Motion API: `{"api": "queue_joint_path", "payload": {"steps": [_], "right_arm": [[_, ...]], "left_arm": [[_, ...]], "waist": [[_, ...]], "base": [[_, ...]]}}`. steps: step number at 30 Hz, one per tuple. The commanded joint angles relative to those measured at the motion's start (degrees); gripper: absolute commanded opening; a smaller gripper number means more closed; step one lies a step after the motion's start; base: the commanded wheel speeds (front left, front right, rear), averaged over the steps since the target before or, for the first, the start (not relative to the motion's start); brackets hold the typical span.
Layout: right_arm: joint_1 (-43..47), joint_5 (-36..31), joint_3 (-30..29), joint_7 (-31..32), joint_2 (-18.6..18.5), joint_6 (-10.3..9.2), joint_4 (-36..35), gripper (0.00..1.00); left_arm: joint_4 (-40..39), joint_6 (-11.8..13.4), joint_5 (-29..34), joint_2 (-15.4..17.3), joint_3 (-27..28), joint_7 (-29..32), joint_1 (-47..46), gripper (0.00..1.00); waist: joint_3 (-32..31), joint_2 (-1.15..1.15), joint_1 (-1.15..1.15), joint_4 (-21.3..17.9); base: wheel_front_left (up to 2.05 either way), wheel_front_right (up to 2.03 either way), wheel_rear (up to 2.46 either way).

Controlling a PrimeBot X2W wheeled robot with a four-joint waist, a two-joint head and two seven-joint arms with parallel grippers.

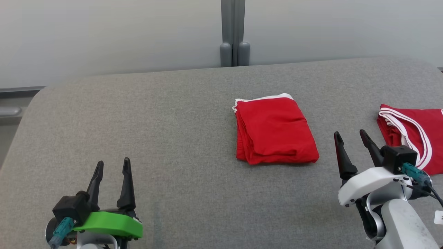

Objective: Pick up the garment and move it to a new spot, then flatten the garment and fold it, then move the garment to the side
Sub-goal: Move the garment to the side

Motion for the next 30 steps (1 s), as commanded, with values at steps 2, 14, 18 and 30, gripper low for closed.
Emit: {"api": "queue_joint_path", "payload": {"steps": [2,14,18,30], "right_arm": [[-1.95,0.10,0.46,0.62,-0.49,-0.01,-0.67,1.00],[-20.41,4.69,1.35,22.66,-4.79,-0.01,8.55,1.00],[-25.94,6.29,1.95,29.90,-5.79,-0.01,14.96,1.00],[-32.19,8.47,5.28,37.60,-4.54,-0.01,29.07,1.00]], "left_arm": [[-0.38,-0.10,0.27,0.10,-0.05,-0.14,-0.59,1.00],[-2.90,-0.10,1.33,0.09,-2.94,-0.15,-6.41,1.00],[-3.33,-0.10,1.05,0.09,-4.50,-0.15,-8.79,1.00],[-3.86,-0.10,1.05,0.07,-6.27,-0.15,-11.51,1.00]], "waist": [[1.15,0.00,0.00,0.39],[10.26,0.00,0.00,3.88],[12.89,0.00,0.00,5.98],[16.27,0.00,0.00,8.37]], "base": [[0.00,0.00,0.00],[0.00,0.00,0.00],[0.00,0.00,0.00],[0.00,0.00,0.00]]}}
